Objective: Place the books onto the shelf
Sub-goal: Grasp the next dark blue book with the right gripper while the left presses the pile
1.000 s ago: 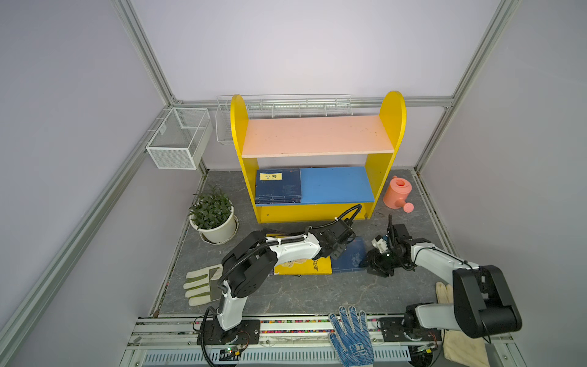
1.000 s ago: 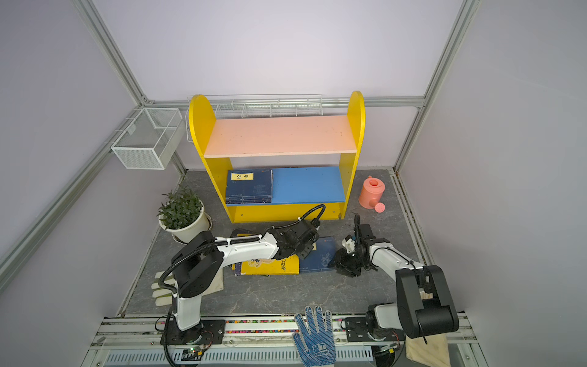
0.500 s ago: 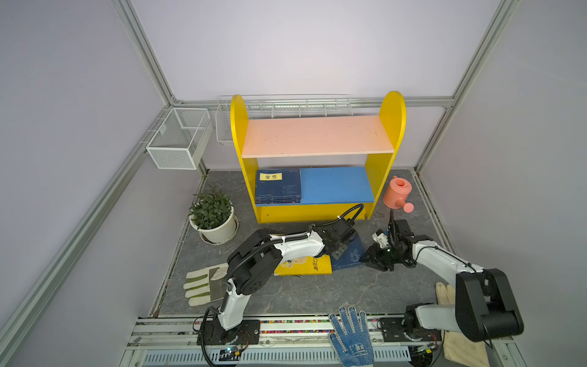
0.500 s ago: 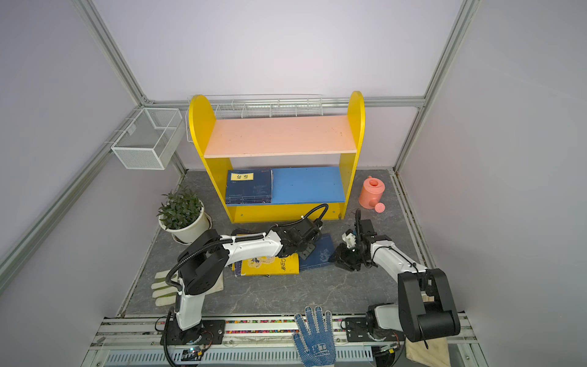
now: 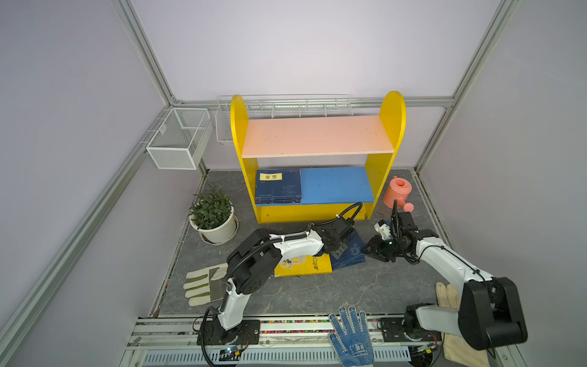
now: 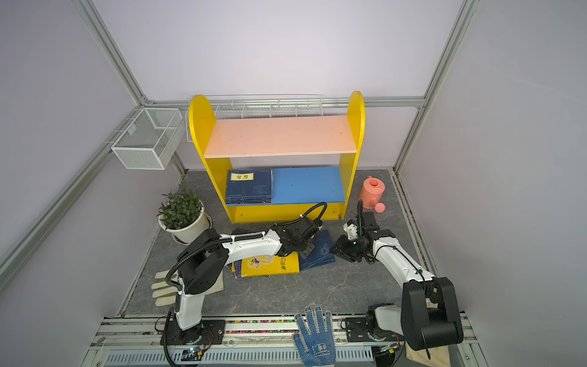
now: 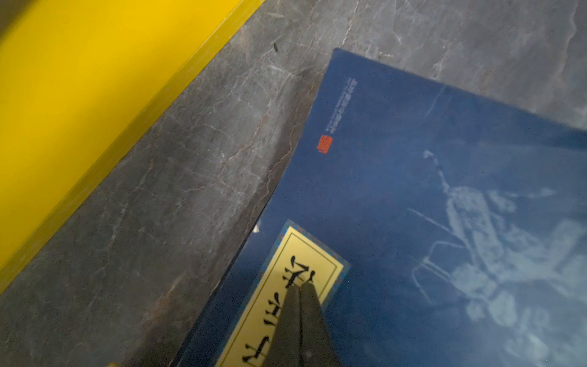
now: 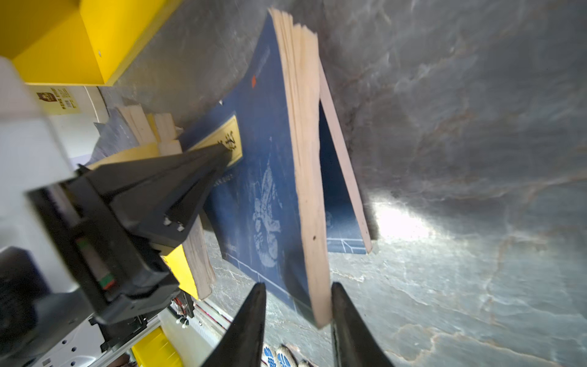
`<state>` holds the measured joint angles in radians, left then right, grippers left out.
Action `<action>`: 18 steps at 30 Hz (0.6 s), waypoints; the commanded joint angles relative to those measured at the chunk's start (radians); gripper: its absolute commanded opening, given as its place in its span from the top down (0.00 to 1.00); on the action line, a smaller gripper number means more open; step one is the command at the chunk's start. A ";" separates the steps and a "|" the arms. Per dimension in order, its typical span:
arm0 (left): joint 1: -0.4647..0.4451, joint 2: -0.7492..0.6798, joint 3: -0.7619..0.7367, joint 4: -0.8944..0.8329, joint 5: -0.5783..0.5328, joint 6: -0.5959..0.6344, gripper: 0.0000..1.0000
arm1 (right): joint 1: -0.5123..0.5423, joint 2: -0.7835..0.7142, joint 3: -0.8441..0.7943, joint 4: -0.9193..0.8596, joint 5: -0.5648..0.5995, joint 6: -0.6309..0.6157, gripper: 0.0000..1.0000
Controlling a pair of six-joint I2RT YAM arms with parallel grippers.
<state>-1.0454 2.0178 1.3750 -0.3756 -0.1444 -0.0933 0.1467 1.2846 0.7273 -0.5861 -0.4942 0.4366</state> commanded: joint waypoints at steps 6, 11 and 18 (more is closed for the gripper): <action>0.007 0.012 -0.047 -0.035 0.072 -0.002 1.00 | 0.022 0.010 -0.016 0.117 -0.079 0.019 0.71; 0.007 0.009 -0.049 -0.035 0.081 -0.001 1.00 | 0.028 0.004 -0.032 0.172 -0.093 0.038 0.83; 0.012 -0.038 -0.097 0.038 0.072 -0.004 1.00 | 0.028 -0.082 -0.023 0.111 0.063 0.034 0.94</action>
<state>-1.0340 1.9915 1.3224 -0.3054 -0.1036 -0.0967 0.1661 1.2575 0.7074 -0.4629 -0.5266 0.4866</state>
